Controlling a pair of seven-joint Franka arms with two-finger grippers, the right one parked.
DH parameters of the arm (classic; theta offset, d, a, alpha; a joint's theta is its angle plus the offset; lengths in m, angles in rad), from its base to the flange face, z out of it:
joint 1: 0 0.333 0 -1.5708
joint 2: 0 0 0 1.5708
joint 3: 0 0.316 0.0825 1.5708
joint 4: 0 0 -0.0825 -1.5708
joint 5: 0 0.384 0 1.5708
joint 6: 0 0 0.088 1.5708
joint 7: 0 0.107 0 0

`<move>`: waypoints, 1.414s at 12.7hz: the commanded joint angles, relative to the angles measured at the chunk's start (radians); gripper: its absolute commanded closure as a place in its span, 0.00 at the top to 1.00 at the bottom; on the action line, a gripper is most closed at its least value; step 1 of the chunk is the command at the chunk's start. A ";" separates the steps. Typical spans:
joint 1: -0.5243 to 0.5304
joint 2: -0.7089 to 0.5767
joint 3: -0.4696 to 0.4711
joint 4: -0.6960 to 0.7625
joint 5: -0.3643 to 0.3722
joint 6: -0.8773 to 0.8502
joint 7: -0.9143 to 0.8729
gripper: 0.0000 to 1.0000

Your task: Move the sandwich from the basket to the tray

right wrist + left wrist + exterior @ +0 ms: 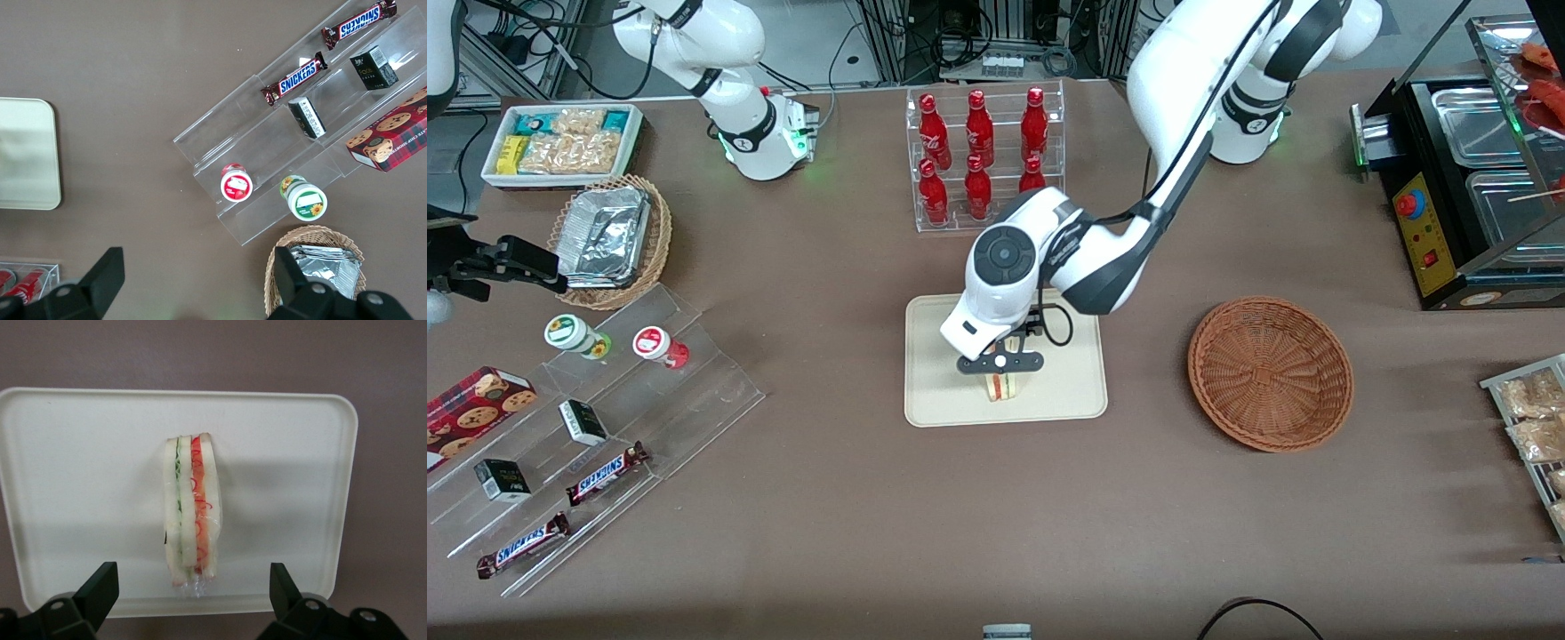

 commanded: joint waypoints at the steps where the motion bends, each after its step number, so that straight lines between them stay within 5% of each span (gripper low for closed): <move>1: 0.004 -0.074 0.016 -0.020 0.017 -0.070 0.115 1.00; 6: 0.040 -0.220 0.140 -0.123 0.005 -0.156 0.264 1.00; 18: 0.275 -0.480 0.145 -0.346 0.014 -0.222 0.479 1.00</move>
